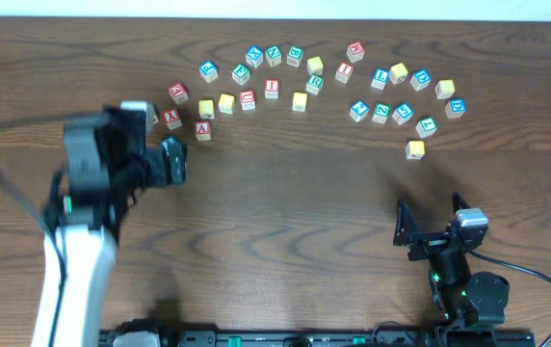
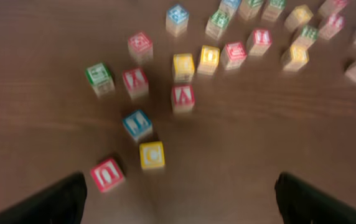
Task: Spell out CORL
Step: 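Reach the left gripper over the yellow C block near the left blocks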
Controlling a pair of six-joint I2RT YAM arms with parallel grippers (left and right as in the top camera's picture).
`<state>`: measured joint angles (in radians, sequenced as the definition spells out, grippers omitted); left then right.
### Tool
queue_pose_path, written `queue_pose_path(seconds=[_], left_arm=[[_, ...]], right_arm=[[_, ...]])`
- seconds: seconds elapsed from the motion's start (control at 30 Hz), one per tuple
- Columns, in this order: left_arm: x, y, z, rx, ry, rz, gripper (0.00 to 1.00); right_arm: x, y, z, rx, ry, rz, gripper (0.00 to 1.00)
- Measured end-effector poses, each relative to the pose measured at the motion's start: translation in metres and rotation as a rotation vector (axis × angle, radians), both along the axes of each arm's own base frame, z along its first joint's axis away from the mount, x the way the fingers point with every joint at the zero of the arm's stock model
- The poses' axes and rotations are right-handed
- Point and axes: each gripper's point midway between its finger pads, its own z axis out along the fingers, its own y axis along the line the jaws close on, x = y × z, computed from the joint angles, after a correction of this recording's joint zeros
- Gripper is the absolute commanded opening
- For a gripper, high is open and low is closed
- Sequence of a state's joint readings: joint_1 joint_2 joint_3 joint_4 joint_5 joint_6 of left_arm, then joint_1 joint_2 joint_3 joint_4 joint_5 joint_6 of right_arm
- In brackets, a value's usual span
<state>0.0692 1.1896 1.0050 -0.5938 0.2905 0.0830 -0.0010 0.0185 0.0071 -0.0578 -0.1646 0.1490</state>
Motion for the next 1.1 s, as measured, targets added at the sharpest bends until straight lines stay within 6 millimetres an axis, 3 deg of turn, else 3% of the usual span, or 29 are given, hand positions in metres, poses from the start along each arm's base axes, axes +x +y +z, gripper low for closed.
queue_pose_path(seconds=[0.2,0.4,0.67,0.77,1.1], left_arm=[[0.028,0.001,-0.034,-0.030,0.266,0.011,0.95],[0.030,0.001,-0.070,-0.098,0.405,0.115,0.95],[0.034,0.003,-0.078,-0.124,0.427,0.188,0.94],[0.034,0.006,-0.087,-0.085,0.449,0.229,0.89],[0.037,-0.008,-0.116,0.030,0.497,0.237,0.86]], right_arm=[[0.000,0.000,0.000,0.000,0.000,0.000,0.99],[0.000,0.000,0.000,0.000,0.000,0.000,0.99],[0.000,0.000,0.000,0.000,0.000,0.000,0.99],[0.000,0.000,0.000,0.000,0.000,0.000,0.99],[0.000,0.000,0.000,0.000,0.000,0.000,0.99]])
